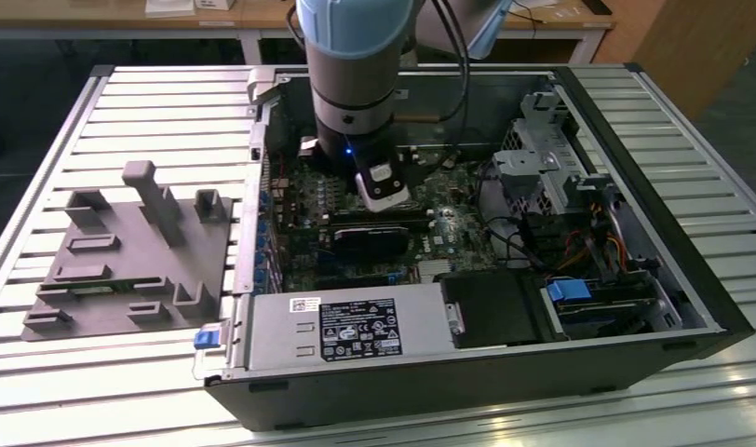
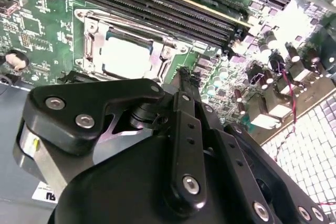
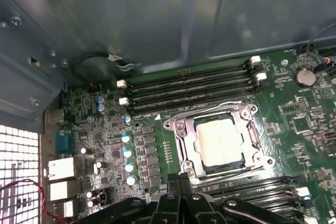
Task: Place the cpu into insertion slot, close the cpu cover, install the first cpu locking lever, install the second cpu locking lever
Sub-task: 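Install the second cpu locking lever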
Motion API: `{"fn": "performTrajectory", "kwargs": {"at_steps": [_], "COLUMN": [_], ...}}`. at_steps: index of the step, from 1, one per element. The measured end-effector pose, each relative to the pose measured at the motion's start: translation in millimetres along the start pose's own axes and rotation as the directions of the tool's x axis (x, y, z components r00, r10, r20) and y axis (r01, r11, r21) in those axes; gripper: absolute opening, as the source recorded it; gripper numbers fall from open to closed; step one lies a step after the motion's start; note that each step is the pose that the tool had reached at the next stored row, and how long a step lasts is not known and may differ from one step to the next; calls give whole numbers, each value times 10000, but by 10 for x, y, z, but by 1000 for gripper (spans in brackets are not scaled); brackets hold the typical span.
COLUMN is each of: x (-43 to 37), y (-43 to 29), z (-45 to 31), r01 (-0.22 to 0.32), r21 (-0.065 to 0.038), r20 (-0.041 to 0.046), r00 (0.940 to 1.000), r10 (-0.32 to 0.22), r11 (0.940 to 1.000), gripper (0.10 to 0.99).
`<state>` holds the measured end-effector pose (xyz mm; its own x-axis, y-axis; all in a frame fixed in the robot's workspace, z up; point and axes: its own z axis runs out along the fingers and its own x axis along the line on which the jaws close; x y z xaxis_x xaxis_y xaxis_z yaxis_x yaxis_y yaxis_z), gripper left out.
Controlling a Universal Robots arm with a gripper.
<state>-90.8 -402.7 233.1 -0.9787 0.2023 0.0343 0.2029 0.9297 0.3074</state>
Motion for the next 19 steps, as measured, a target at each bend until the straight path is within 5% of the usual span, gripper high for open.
{"fn": "performTrajectory", "kwargs": {"at_steps": [5, 9, 19], "x": [-8, -78, -405], "y": [6, 21, 88], "z": [-15, -13, -3], "r01": [2, -8, -21], "r21": [333, 449, 685], "r20": [69, 96, 106], "r00": [10000, 10000, 9999], "r10": [-5, 4, 14], "r11": [9994, 9990, 9976], "gripper": [102, 102, 102]}}
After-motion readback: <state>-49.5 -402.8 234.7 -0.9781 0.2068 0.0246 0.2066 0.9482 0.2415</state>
